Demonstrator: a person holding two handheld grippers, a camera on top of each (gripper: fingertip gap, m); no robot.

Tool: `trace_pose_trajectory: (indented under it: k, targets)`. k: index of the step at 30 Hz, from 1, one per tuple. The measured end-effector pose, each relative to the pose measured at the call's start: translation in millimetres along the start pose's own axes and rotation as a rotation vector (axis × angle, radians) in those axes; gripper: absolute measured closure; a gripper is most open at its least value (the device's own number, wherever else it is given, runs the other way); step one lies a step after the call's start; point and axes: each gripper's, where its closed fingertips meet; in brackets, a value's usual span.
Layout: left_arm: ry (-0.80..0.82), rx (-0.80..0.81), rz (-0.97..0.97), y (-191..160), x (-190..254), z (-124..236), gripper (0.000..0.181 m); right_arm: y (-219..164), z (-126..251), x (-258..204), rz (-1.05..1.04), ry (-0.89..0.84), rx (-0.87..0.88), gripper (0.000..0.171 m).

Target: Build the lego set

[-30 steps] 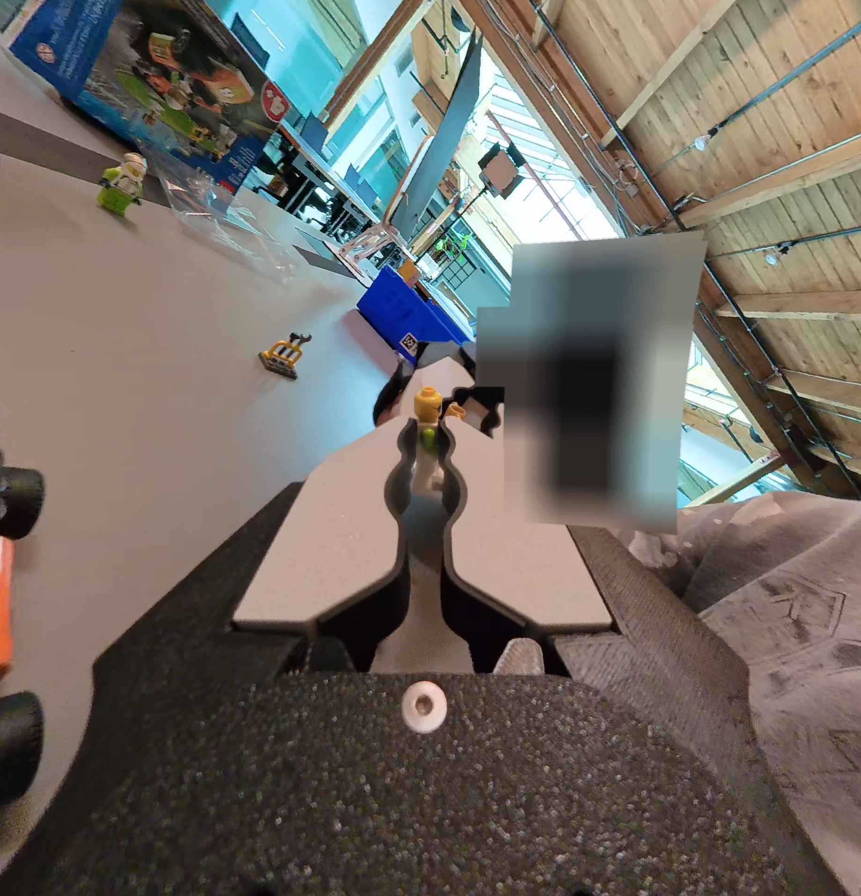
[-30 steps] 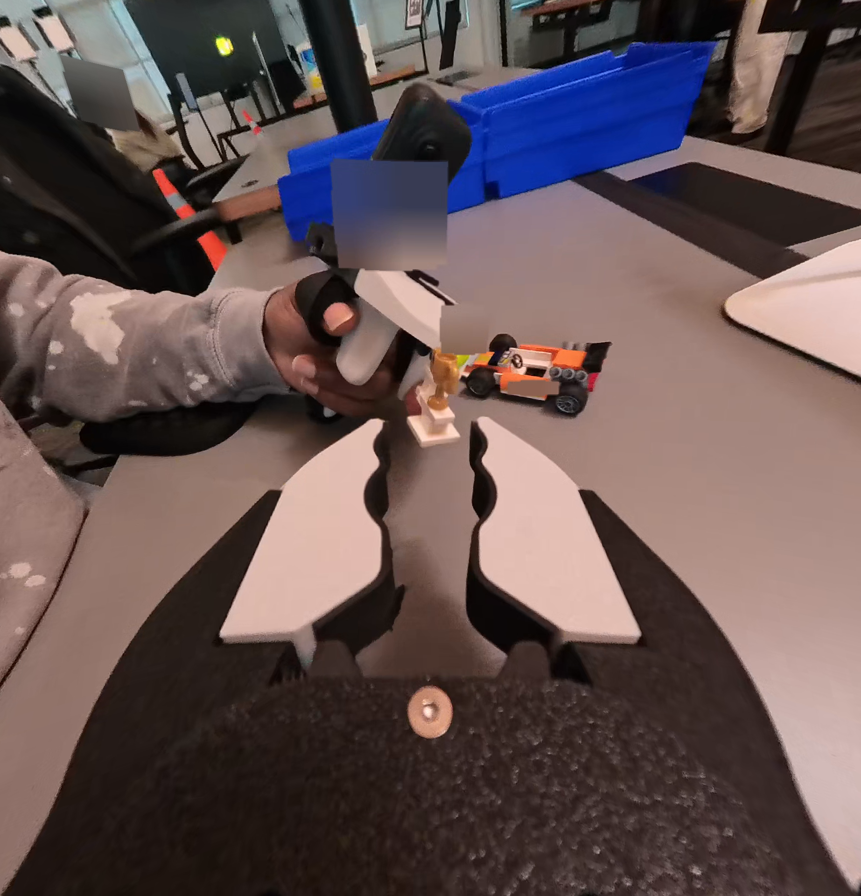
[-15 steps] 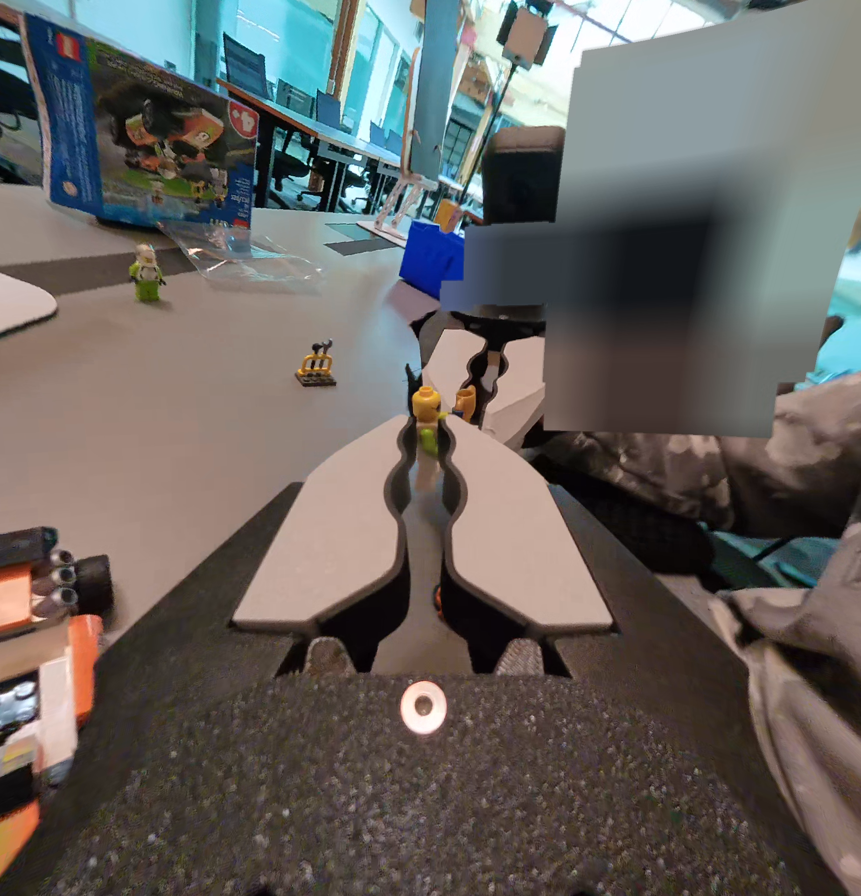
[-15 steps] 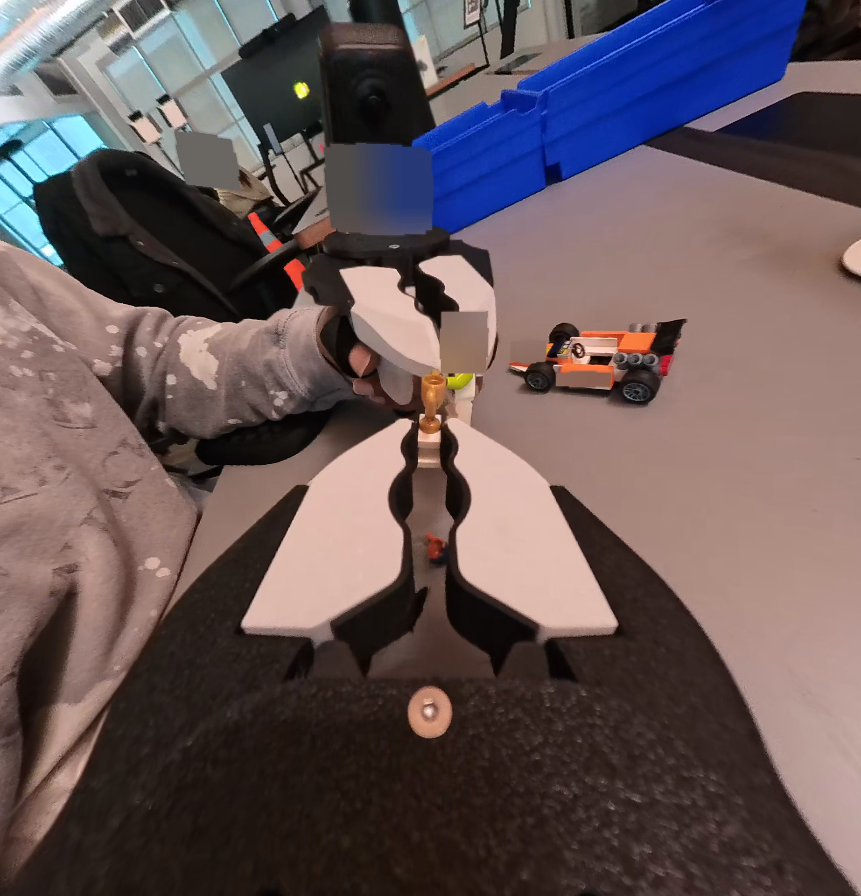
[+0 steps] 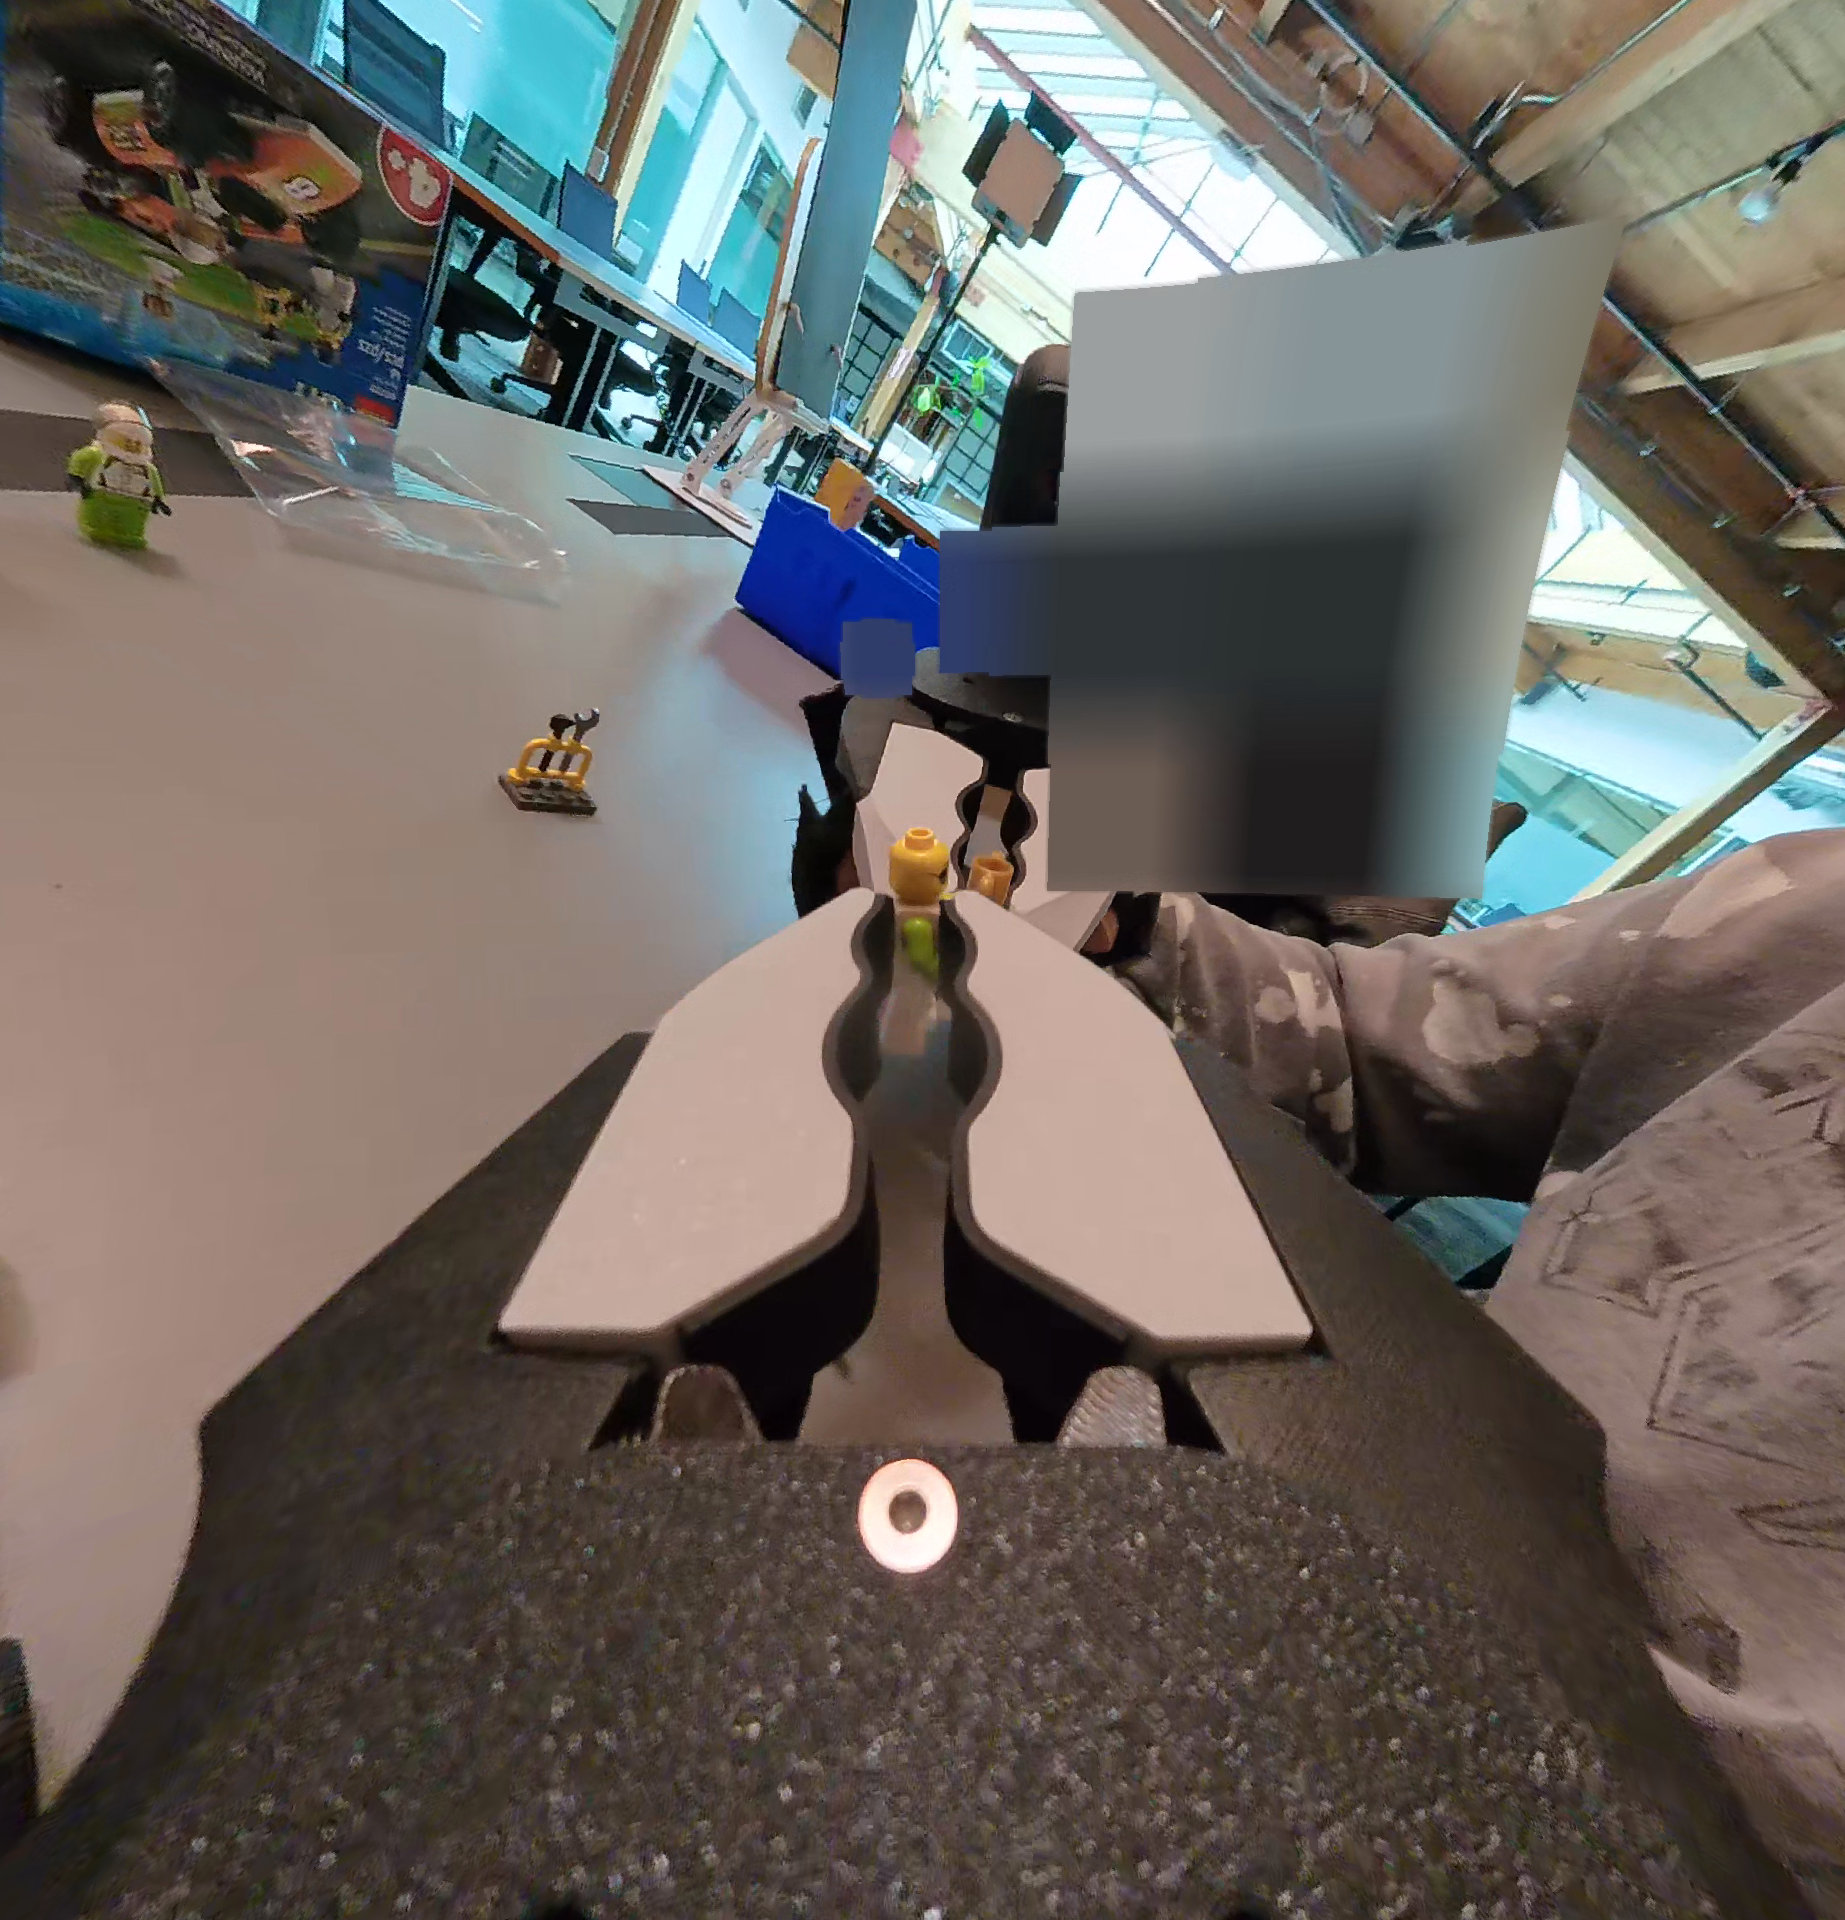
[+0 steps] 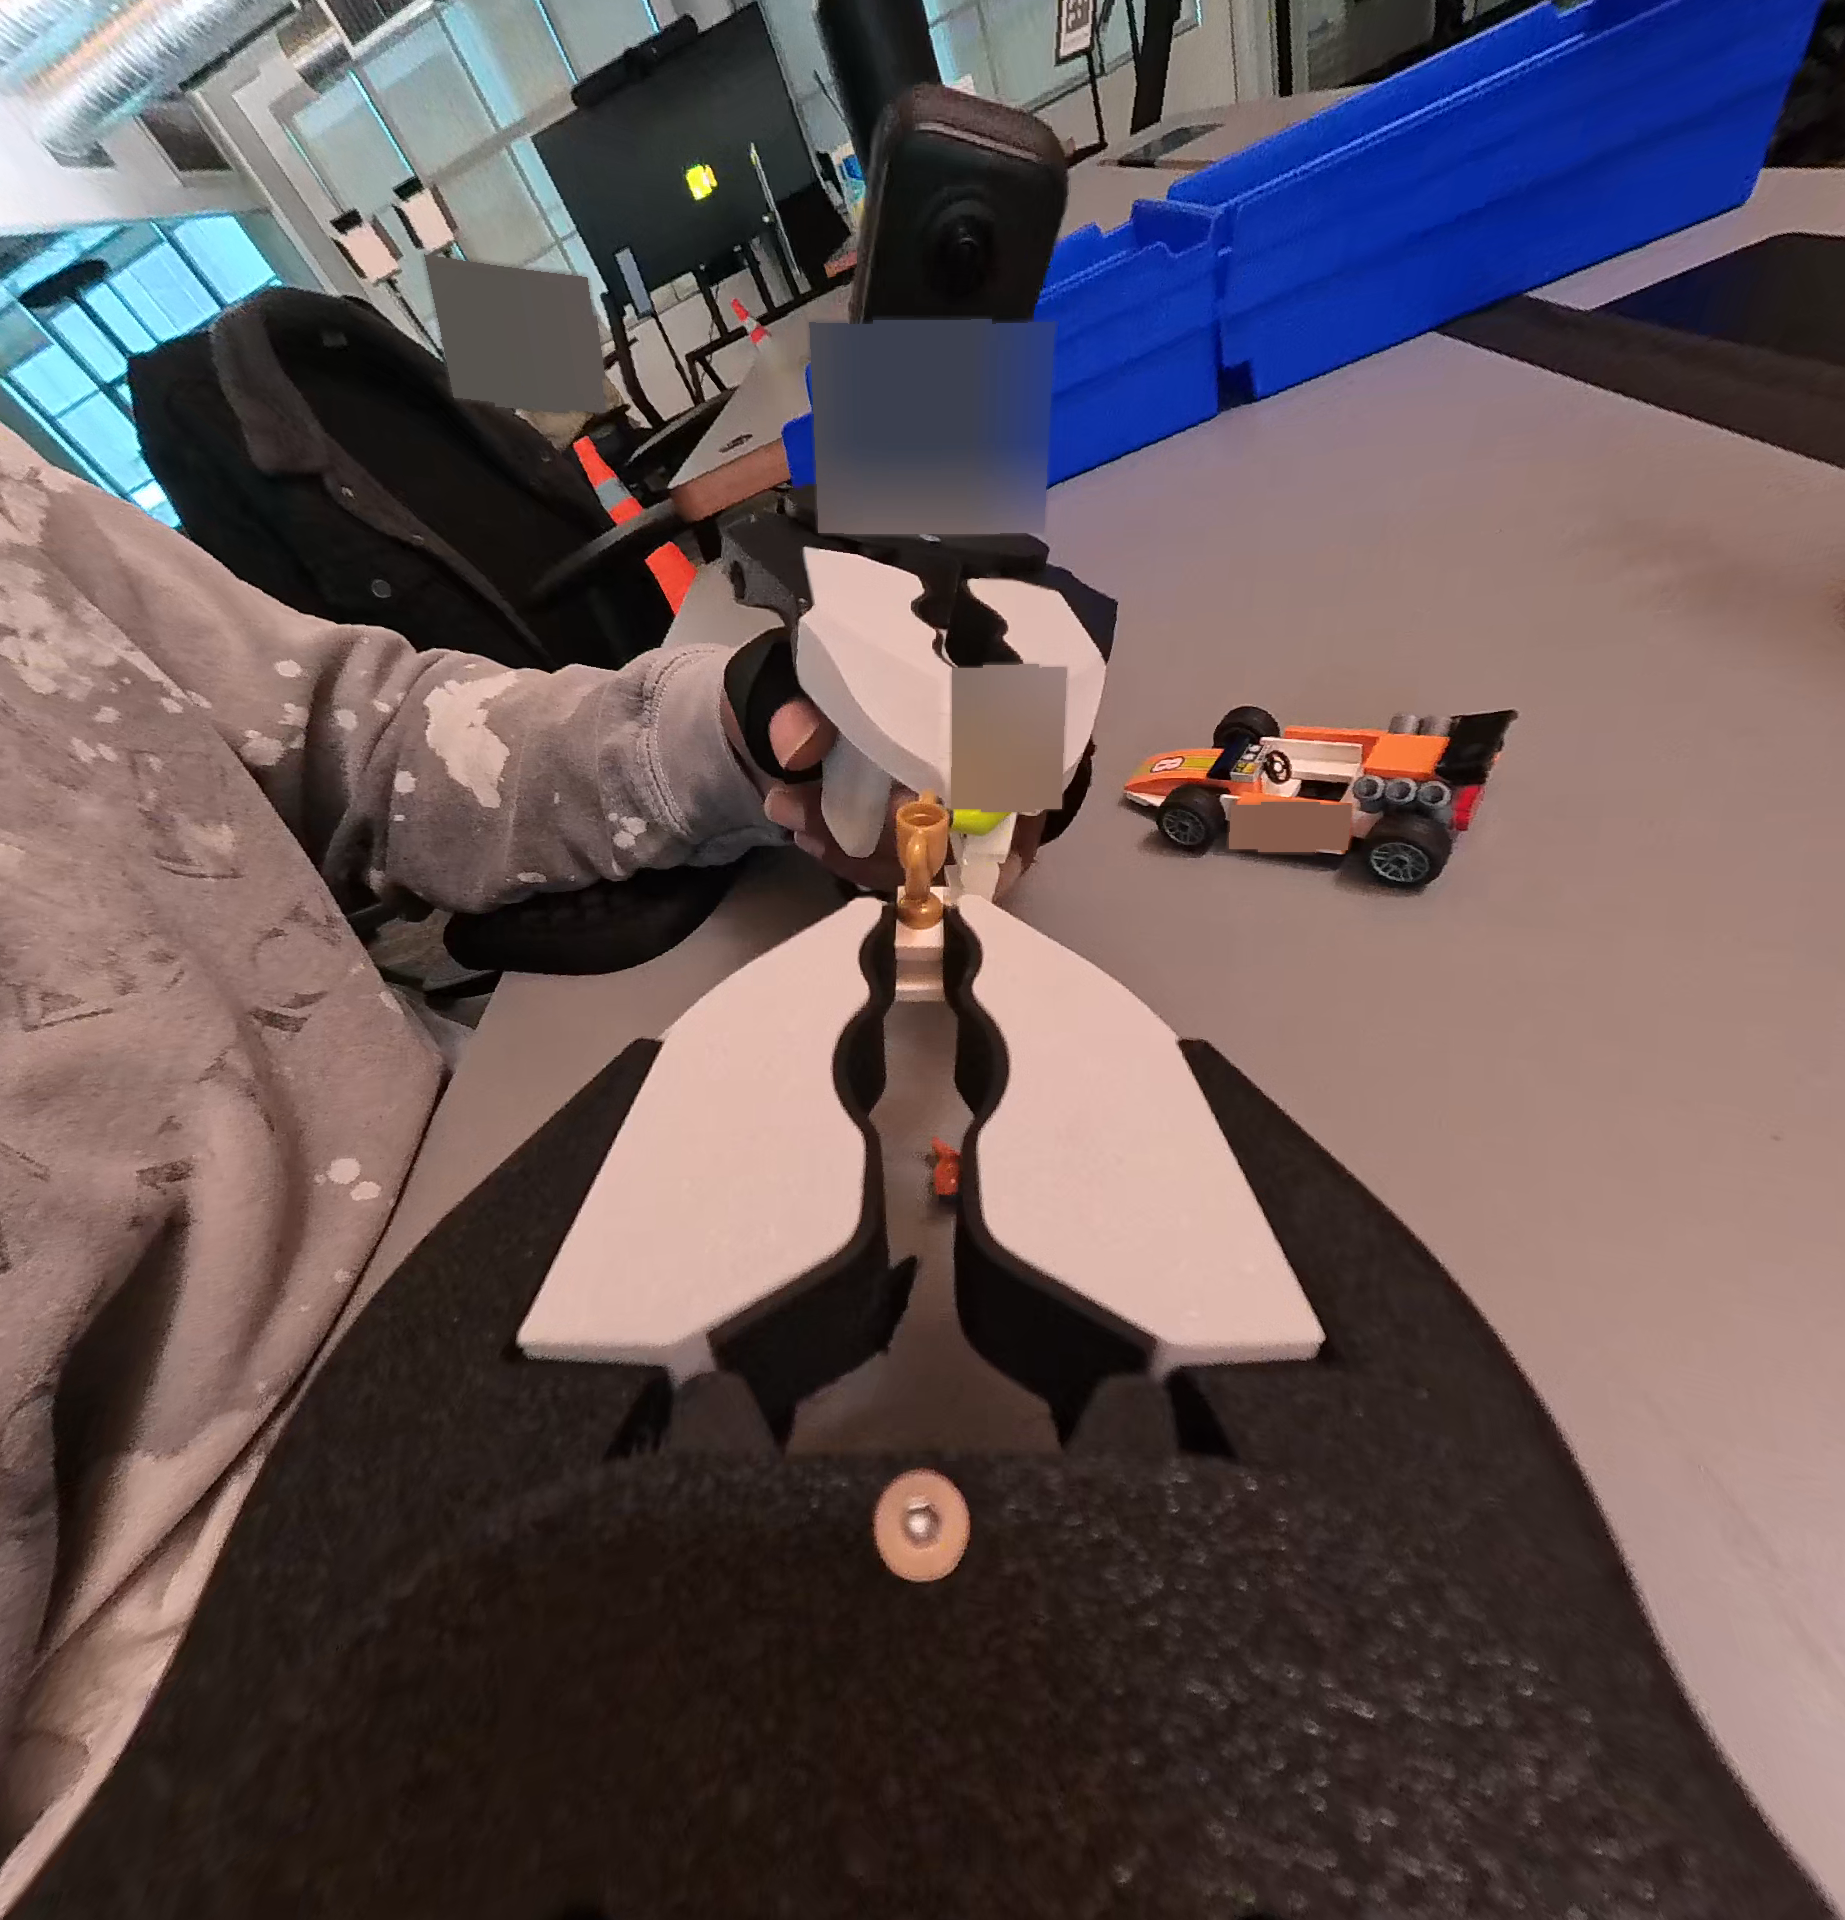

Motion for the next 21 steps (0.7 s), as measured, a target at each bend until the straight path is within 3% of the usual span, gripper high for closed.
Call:
trace_pose_trajectory:
  k: [4,9,16,21]
  targets:
    - [0.001,0.0,-0.009,0,0,0,0.173,1,0,-1,0.003,0.003,0.007,0.163]
    - [0.022,0.016,-0.013,5,-5,6,0.173,2,1,3,0.029,-0.03,0.016,0.142]
    - [0.02,0.025,-0.004,5,-5,6,0.173,-1,-3,6,0.056,-0.052,0.011,0.154]
    - [-0.071,0.042,0.008,8,9,4,0.173,-1,0,-10,0.087,0.057,0.02,0.155]
Point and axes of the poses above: each gripper's, where its closed fingertips meet, z back along the fingers, y out of its top, x = y × z across the jaws, and after that the axes turned 12 degrees about -z, right-handed
